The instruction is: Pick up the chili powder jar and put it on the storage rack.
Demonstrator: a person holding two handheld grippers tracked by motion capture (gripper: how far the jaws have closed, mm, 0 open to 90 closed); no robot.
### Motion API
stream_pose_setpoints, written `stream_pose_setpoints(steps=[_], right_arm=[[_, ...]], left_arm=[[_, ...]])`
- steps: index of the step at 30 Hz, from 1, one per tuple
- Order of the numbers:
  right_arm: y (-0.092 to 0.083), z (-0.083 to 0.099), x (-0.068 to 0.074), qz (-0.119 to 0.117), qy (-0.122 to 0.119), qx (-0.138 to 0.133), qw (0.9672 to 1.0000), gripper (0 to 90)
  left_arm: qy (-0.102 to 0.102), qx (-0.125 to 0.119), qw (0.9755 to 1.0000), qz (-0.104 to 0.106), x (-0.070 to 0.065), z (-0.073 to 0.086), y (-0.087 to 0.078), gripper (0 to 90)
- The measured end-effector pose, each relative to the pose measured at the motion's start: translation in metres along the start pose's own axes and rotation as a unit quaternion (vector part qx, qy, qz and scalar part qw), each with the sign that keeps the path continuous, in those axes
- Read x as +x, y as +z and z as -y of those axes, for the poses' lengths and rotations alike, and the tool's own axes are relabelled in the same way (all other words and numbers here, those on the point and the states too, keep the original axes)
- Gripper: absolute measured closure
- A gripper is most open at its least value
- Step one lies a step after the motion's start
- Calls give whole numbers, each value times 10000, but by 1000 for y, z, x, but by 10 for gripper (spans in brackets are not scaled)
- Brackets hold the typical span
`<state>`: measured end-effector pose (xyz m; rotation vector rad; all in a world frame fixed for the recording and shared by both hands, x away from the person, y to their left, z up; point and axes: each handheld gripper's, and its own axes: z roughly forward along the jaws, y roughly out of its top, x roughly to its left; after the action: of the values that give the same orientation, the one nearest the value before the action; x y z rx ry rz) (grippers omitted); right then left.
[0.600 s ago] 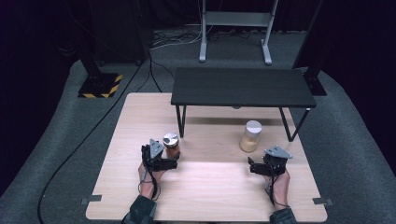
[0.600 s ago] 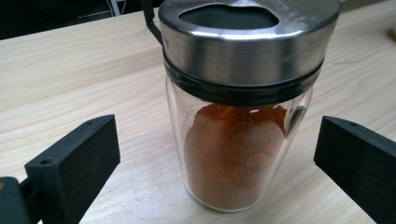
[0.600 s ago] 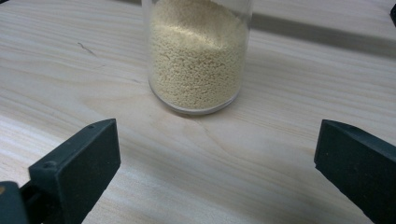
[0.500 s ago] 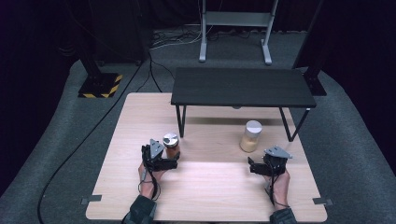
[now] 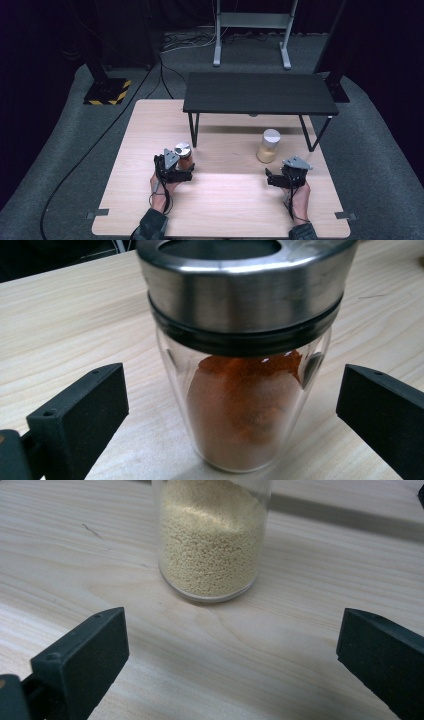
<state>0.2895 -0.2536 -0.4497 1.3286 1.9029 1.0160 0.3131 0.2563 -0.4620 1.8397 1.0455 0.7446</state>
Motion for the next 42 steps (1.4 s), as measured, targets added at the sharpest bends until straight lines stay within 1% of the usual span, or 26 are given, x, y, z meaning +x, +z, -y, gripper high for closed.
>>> stream_pose_setpoints(steps=[4, 7, 12, 16, 23, 24, 27, 29, 36, 40, 42], right_arm=[[0, -1, 1, 3, -40, 19, 10000, 0], [0, -1, 1, 2, -18, 18, 10000, 0], [0, -1, 0, 0, -14, 19, 10000, 0], [0, -1, 1, -1, -58, 32, 10000, 0], [0, -1, 1, -4, -45, 34, 10000, 0], [1, -1, 1, -5, -46, 38, 10000, 0], [1, -2, 1, -7, -51, 45, 10000, 0], [1, -2, 1, -9, -66, 51, 10000, 0], [1, -2, 1, -6, -74, 64, 10000, 0], [1, -3, 1, -5, -85, 72, 9999, 0], [1, -2, 1, -6, -75, 72, 9999, 0]], left_arm=[[-24, 6, 10000, -22, 0, -1, 3, 0], [-25, 8, 10000, -25, -1, -2, 7, 0], [47, 68, 10000, -25, -5, -7, 15, 0], [7, 71, 10000, -39, -4, -7, 16, 0], [52, 130, 9999, -61, -6, -10, 19, 1], [60, 131, 9999, -49, -5, -10, 19, 9], [43, 151, 9998, -108, -7, -11, 19, 86], [18, 152, 9998, -98, -6, -11, 19, 130], [23, 159, 9998, -77, -5, -11, 20, 247], [36, 155, 9999, -15, -3, -11, 19, 284], [7, 147, 9999, 7, -2, -11, 19, 287]])
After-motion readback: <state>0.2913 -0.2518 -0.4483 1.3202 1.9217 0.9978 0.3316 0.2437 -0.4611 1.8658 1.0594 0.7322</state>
